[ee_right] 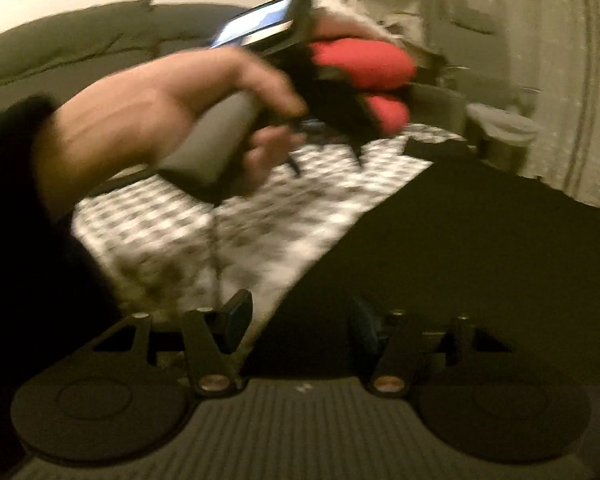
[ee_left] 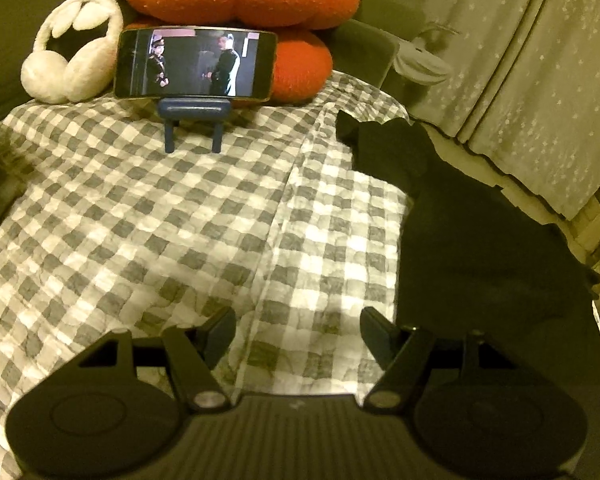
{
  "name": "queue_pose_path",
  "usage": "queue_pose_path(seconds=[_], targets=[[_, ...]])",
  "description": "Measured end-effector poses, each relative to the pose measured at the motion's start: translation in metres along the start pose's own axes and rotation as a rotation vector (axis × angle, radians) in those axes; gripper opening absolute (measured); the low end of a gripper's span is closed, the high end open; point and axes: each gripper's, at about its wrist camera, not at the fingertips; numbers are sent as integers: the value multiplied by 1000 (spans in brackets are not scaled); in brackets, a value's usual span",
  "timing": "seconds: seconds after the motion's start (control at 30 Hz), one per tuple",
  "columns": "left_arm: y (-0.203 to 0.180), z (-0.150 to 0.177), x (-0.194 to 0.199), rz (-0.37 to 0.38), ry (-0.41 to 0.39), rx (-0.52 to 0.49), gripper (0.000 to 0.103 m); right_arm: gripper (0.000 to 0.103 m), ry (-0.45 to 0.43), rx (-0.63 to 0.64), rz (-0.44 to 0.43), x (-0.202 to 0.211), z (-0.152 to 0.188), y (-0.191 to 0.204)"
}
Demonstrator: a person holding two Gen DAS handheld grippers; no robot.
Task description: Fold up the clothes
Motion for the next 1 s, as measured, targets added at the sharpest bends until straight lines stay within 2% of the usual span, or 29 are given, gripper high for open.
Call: queue_pose_path(seconds=[0.17,0.23,0.3,0.47,0.73,0.83,0.87,0.9,1.0], targets=[[2,-1,3,13,-7,-2,70,42,74,15,-11,-17,11,9],[2,-1,4,12,-12,-2,70,37,103,34,30,-26,14,13],[1,-1,4,11,-14,-7,70,28,134,48,69,-35,18,18],[-1,0,3,20,-9,-18,70,27,164,58,95,-48,23,27],[-1,1,3,21,-7,-22,70,26,183,32,139,-64,21,26],[-1,1,2,21,-5,-24,70,15,190,35,153,-67,23,28],[-1,2,2,20,-4,-24,70,6,183,31,149,-64,23,29],[-1,2,2,20,-4,-25,70,2,169,25,143,-59,23,29],[0,1,2,31,-1,-24,70,1,111,1,130,-37,20,28]])
Point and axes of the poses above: each gripper's, at about its wrist camera, not at the fingertips, and x roughly against the way its jaws point, y to its left, z to its underside, and after that the axes turned 15 degrees about -z, right-handed
